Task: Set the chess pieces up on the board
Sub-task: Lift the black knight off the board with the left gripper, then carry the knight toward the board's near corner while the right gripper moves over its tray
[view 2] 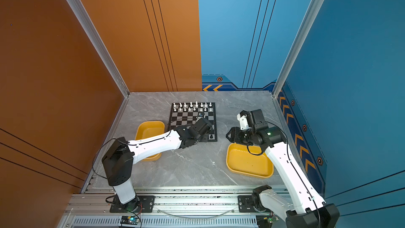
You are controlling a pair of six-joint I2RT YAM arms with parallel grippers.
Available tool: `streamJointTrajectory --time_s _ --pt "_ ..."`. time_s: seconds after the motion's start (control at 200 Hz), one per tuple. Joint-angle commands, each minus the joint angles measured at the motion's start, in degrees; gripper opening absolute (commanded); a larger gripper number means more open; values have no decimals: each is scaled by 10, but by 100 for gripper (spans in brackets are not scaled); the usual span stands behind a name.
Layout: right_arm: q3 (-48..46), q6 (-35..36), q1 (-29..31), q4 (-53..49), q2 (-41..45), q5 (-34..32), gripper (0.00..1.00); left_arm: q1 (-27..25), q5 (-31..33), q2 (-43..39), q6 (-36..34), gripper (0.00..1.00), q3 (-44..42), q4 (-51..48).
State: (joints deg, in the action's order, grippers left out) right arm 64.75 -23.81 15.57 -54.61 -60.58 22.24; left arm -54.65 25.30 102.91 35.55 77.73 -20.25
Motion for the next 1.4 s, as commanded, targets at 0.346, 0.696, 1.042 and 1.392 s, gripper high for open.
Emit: streamJointTrajectory --time_s 0.346,0.696,1.042,1.392 --pt "-11 30 -20 -73 61 0 55 -15 75 38 -11 0 -47 132" --pt "1 36 -24 -81 57 -13 56 3 61 67 16 0 -83 191" --pt "1 37 -27 -88 65 -27 91 15 51 88 18 0 -81 212" --pt "6 38 -29 -99 70 -51 100 19 44 114 17 0 -67 224"
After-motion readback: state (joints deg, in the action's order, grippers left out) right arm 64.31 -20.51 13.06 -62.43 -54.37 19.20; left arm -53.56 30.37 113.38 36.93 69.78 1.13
